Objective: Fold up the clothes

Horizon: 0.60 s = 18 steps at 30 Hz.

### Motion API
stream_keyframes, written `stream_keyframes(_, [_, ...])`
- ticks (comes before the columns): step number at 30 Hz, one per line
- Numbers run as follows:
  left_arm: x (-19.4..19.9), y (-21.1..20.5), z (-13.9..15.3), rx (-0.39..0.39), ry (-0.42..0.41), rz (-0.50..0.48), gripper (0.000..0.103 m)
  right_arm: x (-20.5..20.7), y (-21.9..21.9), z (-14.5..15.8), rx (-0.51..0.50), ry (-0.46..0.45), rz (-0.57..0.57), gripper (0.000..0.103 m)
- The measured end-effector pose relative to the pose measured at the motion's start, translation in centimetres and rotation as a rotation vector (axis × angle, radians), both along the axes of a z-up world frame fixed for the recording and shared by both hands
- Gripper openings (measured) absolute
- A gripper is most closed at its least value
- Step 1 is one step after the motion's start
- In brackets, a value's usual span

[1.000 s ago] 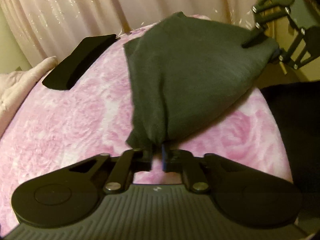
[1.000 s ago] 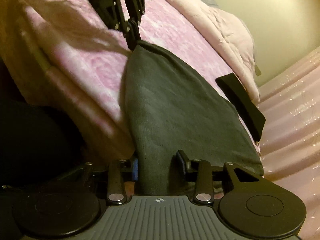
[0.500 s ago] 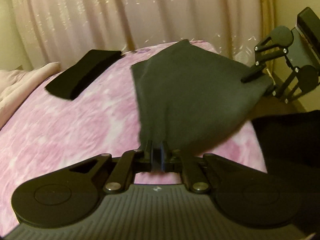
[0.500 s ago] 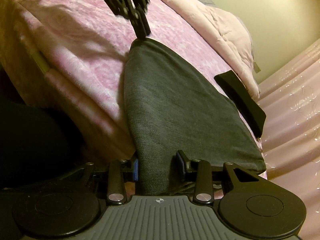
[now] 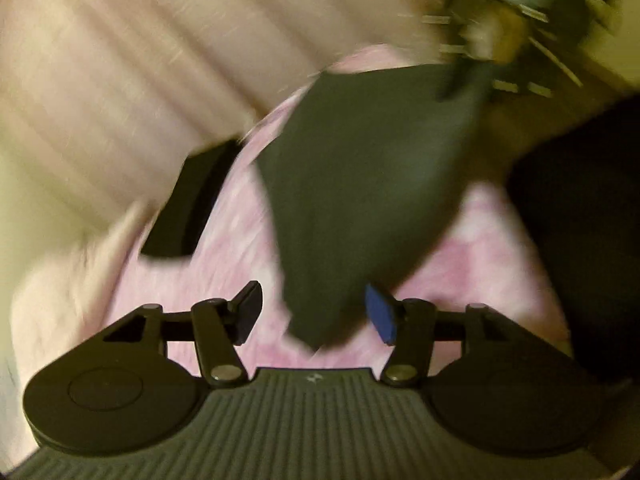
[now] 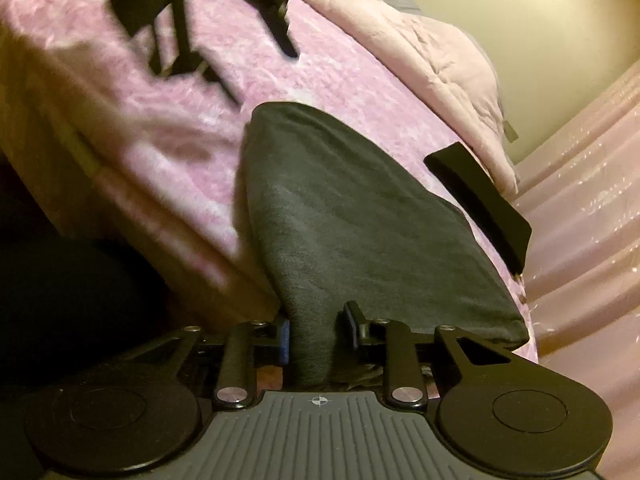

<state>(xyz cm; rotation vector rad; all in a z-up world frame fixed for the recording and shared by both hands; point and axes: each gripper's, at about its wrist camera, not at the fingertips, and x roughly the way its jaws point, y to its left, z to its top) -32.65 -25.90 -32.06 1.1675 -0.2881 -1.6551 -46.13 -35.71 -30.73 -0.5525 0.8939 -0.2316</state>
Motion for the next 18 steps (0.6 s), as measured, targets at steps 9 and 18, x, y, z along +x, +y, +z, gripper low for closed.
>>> stream_keyframes(9, [-1.9, -4.5, -2.7, 0.032, -0.145, -0.013, 0.024, 0.4, 0.0, 3.2, 0.094, -0.086, -0.031, 0.021])
stream_keyframes(18, [6.6, -5.8, -0.9, 0.074, -0.138, 0.237, 0.033, 8.6, 5.0, 3.5, 0.205, -0.201, 0.032, 0.021])
